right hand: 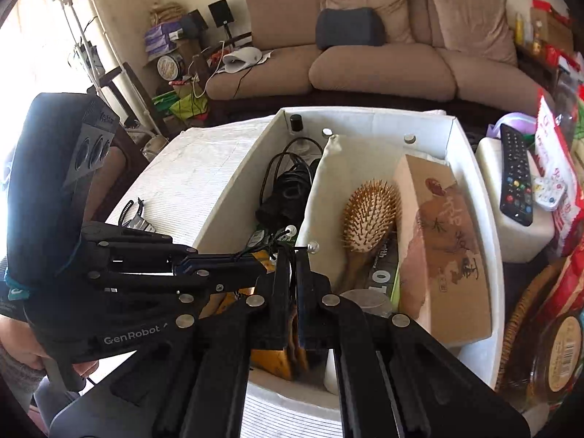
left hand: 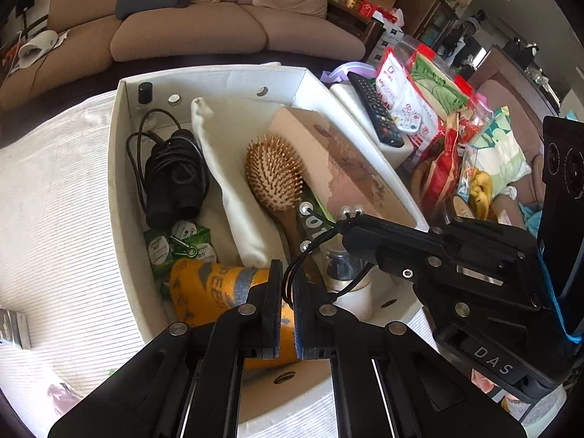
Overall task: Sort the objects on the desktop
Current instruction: 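Carry the black cable over the white box with the left gripper, then lower the cable into the box and open the left gripper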
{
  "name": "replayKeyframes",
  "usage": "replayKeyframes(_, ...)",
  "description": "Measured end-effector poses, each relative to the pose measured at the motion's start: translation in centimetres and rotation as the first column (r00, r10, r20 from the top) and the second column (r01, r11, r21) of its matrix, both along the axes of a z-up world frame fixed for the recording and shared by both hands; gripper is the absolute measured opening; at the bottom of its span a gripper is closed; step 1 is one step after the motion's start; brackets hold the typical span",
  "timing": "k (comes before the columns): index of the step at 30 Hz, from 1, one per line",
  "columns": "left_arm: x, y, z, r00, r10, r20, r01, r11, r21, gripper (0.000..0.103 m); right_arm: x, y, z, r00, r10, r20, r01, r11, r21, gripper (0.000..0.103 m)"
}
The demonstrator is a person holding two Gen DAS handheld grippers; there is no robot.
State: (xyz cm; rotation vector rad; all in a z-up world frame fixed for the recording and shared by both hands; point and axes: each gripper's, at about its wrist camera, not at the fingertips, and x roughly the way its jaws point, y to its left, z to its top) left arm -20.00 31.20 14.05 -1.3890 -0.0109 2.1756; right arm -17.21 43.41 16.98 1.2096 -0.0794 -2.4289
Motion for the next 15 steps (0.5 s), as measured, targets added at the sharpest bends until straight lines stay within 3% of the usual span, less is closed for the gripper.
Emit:
replayKeyframes(5, 0.6, -1.2, -1.3, 1.000, 0.004, 0.017, -0.003, 0.997, -0.071, 0.003, 1.0, -1.6, -1.7, 0.998, 0.065, -0.001, -0.065, 0.998, 0.018, 0.004)
replayKeyframes(8, 0.5, -1.4, -1.2, 1.000, 0.018, 0.015, -0.017, 0.998, -0.068, 0.003, 1.3, -2.6, -1.7, 0.997, 0.067, -0.028, -0.066, 0.997, 0.051, 0.004)
replayKeyframes(15, -3.0, 2.6, -0.1, 1.000, 0.010, 0.015, -0.008, 0.997, -0.080, 0.002, -1.5, -0.5, -0.5, 1.000, 0.000, -0.016, 0.001, 0.998, 0.059, 0.003)
